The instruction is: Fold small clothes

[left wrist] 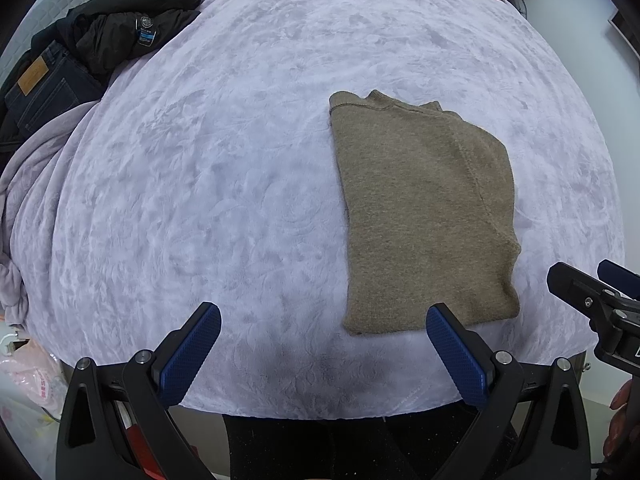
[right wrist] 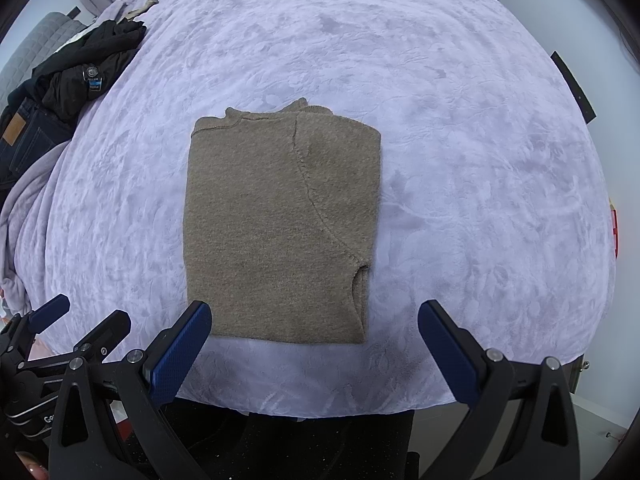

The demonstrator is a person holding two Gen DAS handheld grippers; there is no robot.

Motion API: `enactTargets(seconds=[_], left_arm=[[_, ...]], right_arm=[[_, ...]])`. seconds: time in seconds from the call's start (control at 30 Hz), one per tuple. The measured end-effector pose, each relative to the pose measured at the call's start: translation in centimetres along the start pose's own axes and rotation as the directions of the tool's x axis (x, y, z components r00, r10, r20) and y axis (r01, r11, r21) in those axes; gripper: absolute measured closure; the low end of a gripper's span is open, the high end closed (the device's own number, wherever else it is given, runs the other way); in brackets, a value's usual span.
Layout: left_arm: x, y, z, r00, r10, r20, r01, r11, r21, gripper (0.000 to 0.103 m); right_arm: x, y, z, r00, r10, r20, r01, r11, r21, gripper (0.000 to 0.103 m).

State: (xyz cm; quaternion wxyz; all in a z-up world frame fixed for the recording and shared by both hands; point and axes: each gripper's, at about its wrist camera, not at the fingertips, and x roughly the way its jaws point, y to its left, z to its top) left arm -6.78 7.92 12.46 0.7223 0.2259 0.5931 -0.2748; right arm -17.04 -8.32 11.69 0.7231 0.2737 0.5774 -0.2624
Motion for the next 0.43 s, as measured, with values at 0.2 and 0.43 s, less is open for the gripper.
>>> enactTargets(seconds=[0.2, 0.43], left_arm=[[0.31, 0.20, 0.11, 1.000, 0.010, -0.008, -0.010, 1.000, -0.010, 0.000], [0.50, 0.01, 0.21, 1.000, -0.012, -0.010, 0.012, 1.000, 0.002, 0.000]], right_arm=[[0.02, 0.01, 0.03, 1.000, -0.001, -0.001, 0.001, 1.000, 0.000, 0.000], [0.56, 0.16, -0.06, 1.000, -0.004, -0.010, 0.004, 1.000, -0.003, 0.000]])
